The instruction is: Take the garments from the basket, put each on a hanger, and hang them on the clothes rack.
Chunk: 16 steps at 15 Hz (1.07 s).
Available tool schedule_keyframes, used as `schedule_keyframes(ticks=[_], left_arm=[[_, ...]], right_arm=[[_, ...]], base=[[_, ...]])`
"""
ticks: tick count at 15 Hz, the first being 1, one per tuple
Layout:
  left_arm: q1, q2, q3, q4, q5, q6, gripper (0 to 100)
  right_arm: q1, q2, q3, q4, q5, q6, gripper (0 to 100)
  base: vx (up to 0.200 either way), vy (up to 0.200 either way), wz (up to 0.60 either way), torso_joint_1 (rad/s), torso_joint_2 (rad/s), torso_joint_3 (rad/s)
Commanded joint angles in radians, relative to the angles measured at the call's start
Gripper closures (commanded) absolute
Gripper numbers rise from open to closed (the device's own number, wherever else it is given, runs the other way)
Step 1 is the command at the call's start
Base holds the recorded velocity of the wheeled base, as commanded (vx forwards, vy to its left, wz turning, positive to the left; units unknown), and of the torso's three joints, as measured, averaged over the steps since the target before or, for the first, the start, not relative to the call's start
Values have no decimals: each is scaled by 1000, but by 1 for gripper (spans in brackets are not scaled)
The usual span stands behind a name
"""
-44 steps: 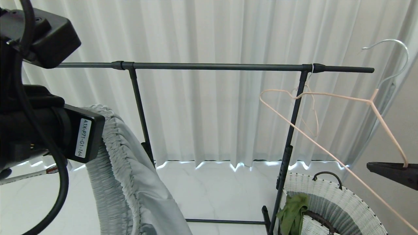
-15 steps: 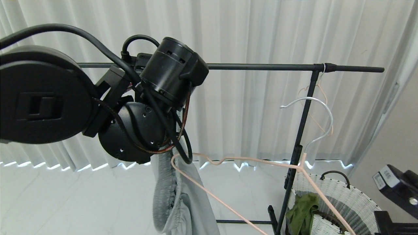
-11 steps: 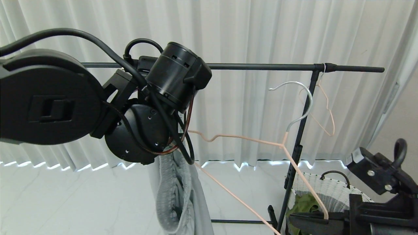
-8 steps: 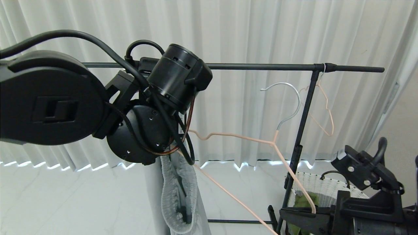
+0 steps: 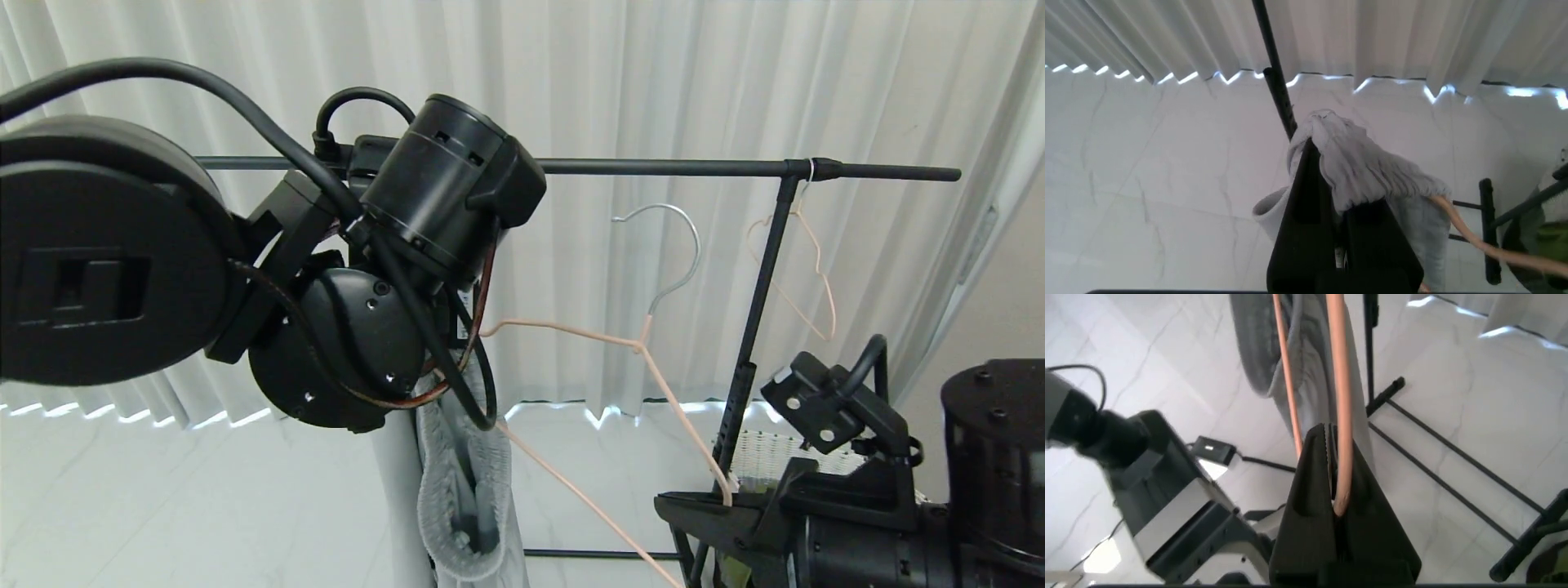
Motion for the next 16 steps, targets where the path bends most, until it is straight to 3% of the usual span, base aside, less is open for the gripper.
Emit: schedule_keyframes(ticks=[1,4,6,10,12,16], left_arm=[[-32,-19,1,0,0,-4,100],[-96,-43,1,0,-7,-5,100],[-134,-80,2,2,-72,2,100],[-142,-132,30,2,-135,85,100],[-180,-151,33,2,-187,87,100],[-219,-151,34,0,-200,82,100]], right_arm=[[17,79,-28,-28,-12,1,100],[59,125,-54,-45,-13,1,100],[76,148,-61,-45,-13,-7,100],[99,158,-61,-39,-18,-8,100],[100,169,-68,-43,-28,-8,100],[112,180,-111,-45,-71,0,100]], base=[[0,0,0,0,0,0],[0,0,0,0,0,0],[0,0,0,0,0,0],[0,0,0,0,0,0],[0,0,0,0,0,0],[0,0,0,0,0,0]])
